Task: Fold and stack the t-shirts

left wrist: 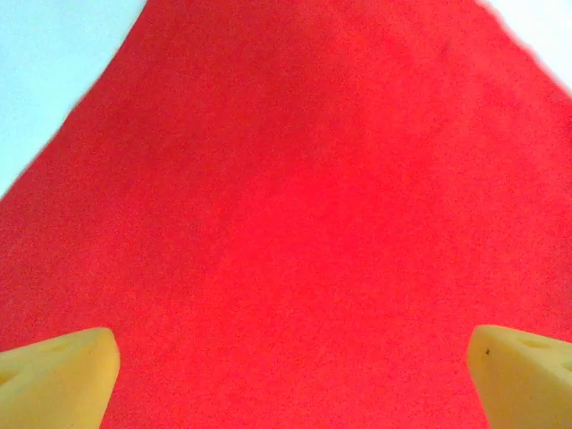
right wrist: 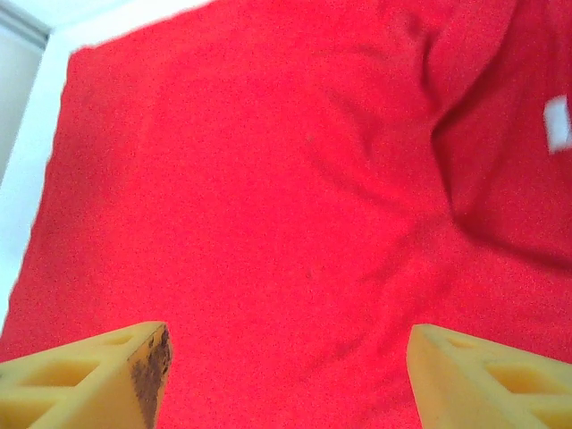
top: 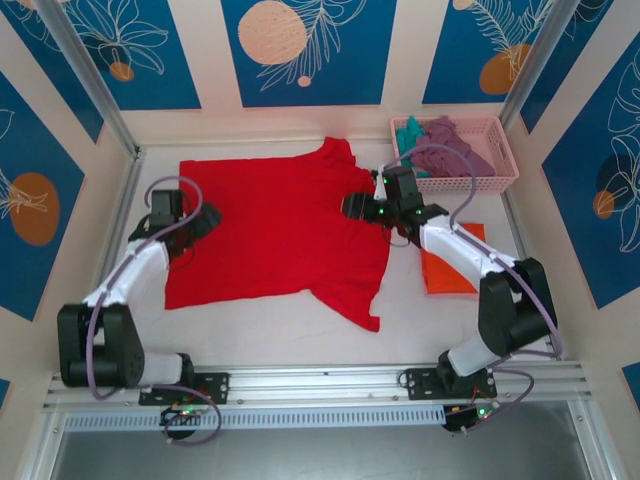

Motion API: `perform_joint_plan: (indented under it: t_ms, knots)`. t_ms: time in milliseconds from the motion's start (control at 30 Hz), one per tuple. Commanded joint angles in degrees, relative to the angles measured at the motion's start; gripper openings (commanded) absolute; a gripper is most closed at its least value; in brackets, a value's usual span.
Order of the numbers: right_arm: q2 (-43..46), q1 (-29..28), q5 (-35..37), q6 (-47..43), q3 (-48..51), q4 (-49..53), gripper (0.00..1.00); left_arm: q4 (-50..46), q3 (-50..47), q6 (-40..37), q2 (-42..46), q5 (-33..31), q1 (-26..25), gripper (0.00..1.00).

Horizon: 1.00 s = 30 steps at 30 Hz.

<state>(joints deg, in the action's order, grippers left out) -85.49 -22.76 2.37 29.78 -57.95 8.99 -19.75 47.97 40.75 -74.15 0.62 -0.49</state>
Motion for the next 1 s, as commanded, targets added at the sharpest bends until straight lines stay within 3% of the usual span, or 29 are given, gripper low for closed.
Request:
perform_joint_plan:
  t_ms: [0,100,167,467,733,967]
  knots:
    - [5.26,-2.26,0.71,1.12,6.04,2.80,0.71,-12.86,-5.67,5.39,9.26,-6.29,0.47,0.93]
    - [8.69,-4.62,0.48,3.93,9.29,5.00,0.71,-18.04,-10.00,8.75,16.24,-13.47,0.98,0.83]
    - [10.00,-6.12,0.38,5.45,10.75,5.49,0.71,-16.73,-12.65,9.87,17.30,-11.97,2.75,0.81]
    - [6.92,-8.08,-1.70,6.87,10.77,3.60,0.70,-14.73,-12.97,10.48,5.04,-8.52,10.56,0.68]
    - [5.73,-8.09,-1.06,6.76,10.77,3.13,0.70,-11.74,-14.52,14.72,0.37,-7.07,11.38,0.56]
    - [5.64,-7.82,-0.79,6.95,11.20,4.21,0.70,-9.43,-14.62,15.63,-4.07,-7.67,11.91,0.40]
